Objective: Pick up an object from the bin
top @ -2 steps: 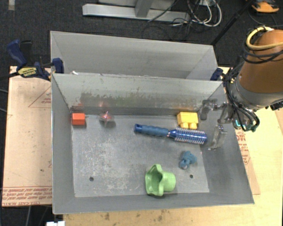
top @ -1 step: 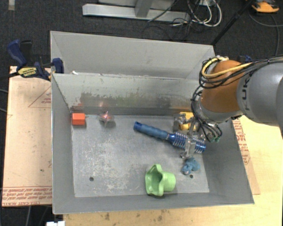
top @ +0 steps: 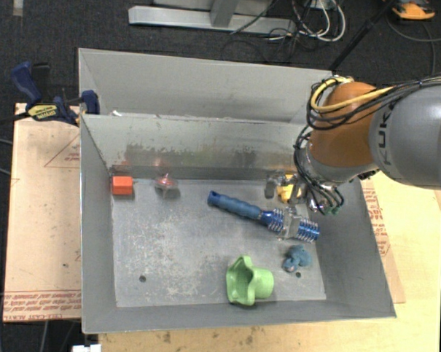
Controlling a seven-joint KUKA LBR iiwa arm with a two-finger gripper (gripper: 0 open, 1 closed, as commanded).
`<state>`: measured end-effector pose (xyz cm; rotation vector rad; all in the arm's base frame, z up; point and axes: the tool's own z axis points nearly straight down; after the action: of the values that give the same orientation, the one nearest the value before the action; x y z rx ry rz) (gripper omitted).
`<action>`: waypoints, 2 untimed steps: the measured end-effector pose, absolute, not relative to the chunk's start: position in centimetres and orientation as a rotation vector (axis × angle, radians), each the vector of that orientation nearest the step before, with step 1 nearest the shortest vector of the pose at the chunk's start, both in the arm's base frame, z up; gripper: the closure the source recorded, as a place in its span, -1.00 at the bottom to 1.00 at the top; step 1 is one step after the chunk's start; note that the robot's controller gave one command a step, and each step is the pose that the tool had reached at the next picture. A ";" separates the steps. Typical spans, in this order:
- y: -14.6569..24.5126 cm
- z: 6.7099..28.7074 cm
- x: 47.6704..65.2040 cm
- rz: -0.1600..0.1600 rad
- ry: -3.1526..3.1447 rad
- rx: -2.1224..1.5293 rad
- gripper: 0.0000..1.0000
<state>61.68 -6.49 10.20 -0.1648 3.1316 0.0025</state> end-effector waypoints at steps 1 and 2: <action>-5.1 11.2 62.1 0.003 3.124 0.289 -1.00; -8.2 6.7 62.4 0.000 3.124 0.351 -1.00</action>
Offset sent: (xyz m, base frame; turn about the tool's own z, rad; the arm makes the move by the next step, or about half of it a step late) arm 0.0036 0.0123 0.0097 0.2917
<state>62.40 -8.20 6.72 0.3508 3.1239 0.0002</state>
